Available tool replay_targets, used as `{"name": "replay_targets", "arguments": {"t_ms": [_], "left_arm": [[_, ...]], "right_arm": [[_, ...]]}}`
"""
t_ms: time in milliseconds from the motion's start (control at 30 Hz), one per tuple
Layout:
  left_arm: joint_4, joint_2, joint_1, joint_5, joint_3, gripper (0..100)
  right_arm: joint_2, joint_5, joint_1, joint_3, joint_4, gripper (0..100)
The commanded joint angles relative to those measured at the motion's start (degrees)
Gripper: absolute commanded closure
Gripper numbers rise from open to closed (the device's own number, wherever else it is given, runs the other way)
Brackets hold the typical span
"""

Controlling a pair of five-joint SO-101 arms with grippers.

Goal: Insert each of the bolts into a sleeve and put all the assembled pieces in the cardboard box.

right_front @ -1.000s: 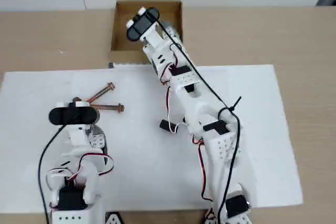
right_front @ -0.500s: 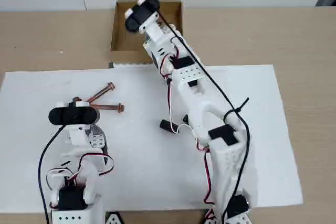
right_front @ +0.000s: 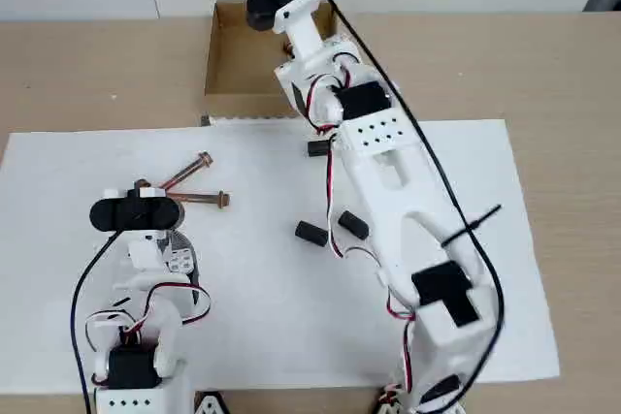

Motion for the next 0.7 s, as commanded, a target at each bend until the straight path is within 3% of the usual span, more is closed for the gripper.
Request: {"name": "replay_targets", "arguments": {"t_ms": [0,667], "left_arm": [[0.2,-0.4,-0.1,0.1,-0.2,99],[0.2,-0.4,0.0,0.3,-0.3,99]], "right_arm": [[-7.4,-0.7,0.4,-1.2,7.4,99.5],[-5.3,-0.5,-2.0,-0.4,46.5,99.5]]}}
